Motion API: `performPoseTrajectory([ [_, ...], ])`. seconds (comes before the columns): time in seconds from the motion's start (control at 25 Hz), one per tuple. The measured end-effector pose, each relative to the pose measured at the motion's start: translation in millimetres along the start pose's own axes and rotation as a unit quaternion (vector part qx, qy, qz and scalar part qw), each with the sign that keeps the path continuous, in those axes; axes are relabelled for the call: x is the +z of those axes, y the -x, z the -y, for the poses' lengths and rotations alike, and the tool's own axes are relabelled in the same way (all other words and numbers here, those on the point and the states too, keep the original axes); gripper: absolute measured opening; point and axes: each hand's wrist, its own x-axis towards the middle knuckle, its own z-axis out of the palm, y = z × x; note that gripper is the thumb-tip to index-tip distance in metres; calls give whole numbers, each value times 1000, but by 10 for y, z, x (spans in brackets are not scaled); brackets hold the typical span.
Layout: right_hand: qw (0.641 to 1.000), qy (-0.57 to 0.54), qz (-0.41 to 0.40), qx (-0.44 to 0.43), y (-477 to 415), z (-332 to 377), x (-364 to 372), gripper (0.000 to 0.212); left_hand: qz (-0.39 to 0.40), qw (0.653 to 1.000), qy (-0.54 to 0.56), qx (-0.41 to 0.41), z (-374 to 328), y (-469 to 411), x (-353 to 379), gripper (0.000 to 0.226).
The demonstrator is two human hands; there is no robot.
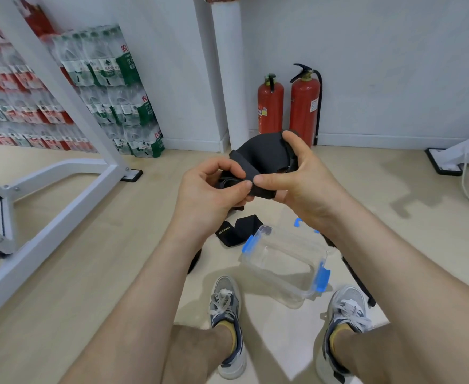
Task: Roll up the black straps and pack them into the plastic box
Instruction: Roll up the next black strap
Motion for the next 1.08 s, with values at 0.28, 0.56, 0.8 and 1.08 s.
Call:
performPoseTrajectory([
  [0.28,995,97,0,20,-27,32,-99,108,43,997,32,-64,7,-13,2,13],
  [0.56,984,7,93,153,-20,85,-197,67,250,966,-28,-60,-30,27,-248,46],
  [0.8,978,-53,125,157,-1,103,-151,56,128,988,-77,23,-50,16,-186,29],
  [1.08,997,-47,14,67,21,14,-31,87,49,998,-28,-7,-28,12,-86,13],
])
